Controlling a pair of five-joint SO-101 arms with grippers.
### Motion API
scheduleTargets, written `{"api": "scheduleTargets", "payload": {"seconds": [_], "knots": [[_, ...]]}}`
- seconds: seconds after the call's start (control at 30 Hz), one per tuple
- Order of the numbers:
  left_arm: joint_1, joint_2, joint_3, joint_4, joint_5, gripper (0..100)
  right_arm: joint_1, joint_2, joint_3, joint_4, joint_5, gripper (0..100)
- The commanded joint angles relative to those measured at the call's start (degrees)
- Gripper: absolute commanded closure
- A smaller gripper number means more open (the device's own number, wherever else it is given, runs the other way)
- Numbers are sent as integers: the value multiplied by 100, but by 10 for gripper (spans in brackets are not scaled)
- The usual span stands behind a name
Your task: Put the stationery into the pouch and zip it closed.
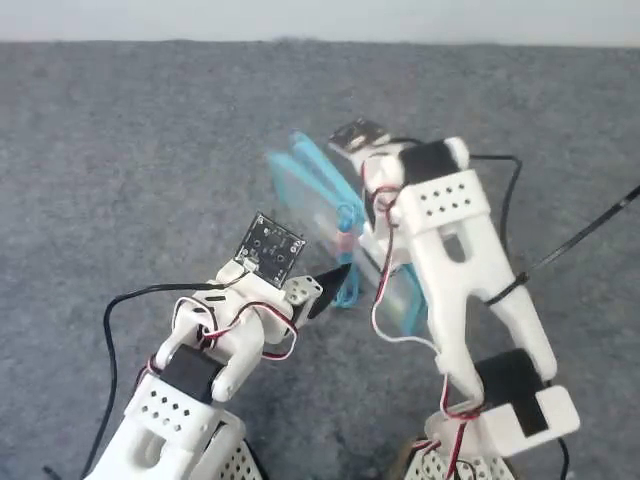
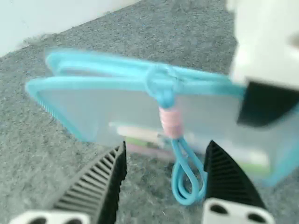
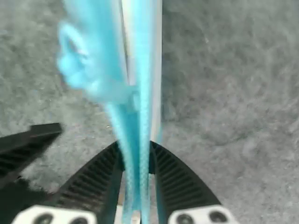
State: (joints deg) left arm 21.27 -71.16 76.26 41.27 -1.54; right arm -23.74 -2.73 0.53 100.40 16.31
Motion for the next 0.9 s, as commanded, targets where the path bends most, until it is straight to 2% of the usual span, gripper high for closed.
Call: {"api": "scheduleTargets", "payload": {"seconds": [0.0, 0.23, 0.43, 0.6, 0.87], "knots": [[53, -97, -84, -220, -62, 742, -268, -453, 158, 101, 105, 992], [53, -97, -57, -229, -62, 742, -303, -523, 325, 13, 141, 992], [44, -97, 127, -615, -62, 743, -312, -1015, 510, -66, 149, 992], [44, 158, 180, -818, -62, 743, -295, -1569, 1275, -769, 132, 992], [9, 1486, -75, -1380, -79, 743, -330, -2703, 3077, -2677, -132, 991]]}}
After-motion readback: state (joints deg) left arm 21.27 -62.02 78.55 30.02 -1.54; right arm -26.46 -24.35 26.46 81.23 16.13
